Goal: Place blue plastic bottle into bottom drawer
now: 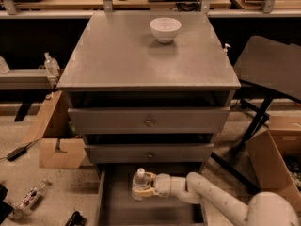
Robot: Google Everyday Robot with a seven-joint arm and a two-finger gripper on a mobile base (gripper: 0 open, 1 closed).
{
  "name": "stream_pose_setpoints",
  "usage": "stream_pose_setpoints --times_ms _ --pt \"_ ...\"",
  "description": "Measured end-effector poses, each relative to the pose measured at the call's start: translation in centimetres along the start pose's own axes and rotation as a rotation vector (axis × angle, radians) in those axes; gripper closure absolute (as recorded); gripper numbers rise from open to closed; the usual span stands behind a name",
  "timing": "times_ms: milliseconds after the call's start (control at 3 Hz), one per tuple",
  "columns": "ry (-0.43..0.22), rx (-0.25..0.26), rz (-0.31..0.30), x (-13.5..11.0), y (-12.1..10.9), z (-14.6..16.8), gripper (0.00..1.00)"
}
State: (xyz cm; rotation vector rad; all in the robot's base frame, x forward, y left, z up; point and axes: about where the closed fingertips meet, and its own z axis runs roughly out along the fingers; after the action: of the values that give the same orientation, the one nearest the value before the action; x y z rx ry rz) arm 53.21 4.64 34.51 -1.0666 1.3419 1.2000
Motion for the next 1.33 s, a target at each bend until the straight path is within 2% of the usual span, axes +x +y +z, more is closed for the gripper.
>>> stream_pose_setpoints --times_ms 333,667,1000,1333 --pt "0.013 0.020 -0.047 7.4 -3.3 2.7 1.00" --pt "0.060 0.076 -0.096 11.0 -7.0 2.5 1.00" --pt "0.099 0.115 -0.109 13.8 -9.4 2.3 1.00" --pt "0.104 0.125 -0.116 13.9 -10.0 2.2 0.84"
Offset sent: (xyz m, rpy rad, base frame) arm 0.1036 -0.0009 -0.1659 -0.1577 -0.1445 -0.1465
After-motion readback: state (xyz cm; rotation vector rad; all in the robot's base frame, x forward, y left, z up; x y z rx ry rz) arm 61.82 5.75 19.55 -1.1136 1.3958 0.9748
